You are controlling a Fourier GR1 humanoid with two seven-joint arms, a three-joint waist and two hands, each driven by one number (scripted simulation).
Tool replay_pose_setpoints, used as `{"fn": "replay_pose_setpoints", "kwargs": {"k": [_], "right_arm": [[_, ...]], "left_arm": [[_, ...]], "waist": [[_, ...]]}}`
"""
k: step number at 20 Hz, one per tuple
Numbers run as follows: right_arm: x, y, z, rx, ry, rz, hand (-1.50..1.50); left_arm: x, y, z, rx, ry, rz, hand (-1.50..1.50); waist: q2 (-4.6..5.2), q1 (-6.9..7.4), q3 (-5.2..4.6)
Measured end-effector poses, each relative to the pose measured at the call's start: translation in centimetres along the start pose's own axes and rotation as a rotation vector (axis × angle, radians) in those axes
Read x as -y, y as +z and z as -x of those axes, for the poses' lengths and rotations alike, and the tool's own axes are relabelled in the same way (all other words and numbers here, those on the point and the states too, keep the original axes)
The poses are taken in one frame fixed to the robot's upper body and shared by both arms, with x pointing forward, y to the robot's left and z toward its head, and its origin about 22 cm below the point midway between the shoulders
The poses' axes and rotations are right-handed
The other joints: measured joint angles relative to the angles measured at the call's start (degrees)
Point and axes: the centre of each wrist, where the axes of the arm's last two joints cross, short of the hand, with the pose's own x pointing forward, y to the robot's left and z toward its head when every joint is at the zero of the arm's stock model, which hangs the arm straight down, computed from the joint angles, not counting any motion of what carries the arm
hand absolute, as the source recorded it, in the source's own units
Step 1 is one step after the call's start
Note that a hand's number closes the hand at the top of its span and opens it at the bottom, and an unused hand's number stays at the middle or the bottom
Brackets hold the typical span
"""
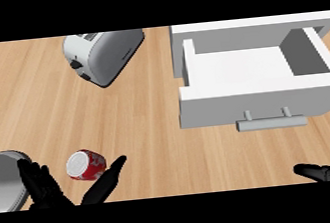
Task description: Pick up the can, place it into the drawer and close the drawer
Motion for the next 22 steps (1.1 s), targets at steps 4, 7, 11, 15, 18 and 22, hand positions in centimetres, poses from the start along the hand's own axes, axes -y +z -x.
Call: {"fn": "replay_pose_setpoints", "kwargs": {"k": [4,7,11,15,18,22], "right_arm": [[0.1,-0.3,-0.3,-0.003,0.001,-0.005,-1.5],[0.8,0.2,-1.1,-0.002,0.006,-0.005,-1.5],[0.8,0.5,-0.9,-0.004,0.001,0.002,-1.5],[1.0,0.7,-1.5,-0.008,0.005,0.006,-1.5],[1.6,1.3,-2.4,-0.004,0.008,0.003,-1.5],[1.7,1.6,-2.1,0.002,0.009,0.01,-1.5]], "left_arm": [[1.1,-0.1,2.2,-0.017,-0.008,-0.016,-1.5],[1.0,-0.2,3.5,-0.033,-0.015,-0.04,-1.5],[0.5,-0.3,5.1,-0.059,-0.01,-0.062,-1.5],[0.2,-0.8,6.8,-0.082,-0.002,-0.085,-1.5],[-0.5,-1.0,8.2,-0.094,-0.002,-0.095,-1.5],[-1.3,-2.1,10.7,-0.105,0.002,-0.106,-1.5]], "waist": [[0.01,0.06,-0.02],[-0.03,0.06,-0.04],[-0.06,0.23,-0.05],[-0.06,0.28,-0.06],[-0.06,0.24,-0.04],[-0.04,0.24,-0.05]]}}
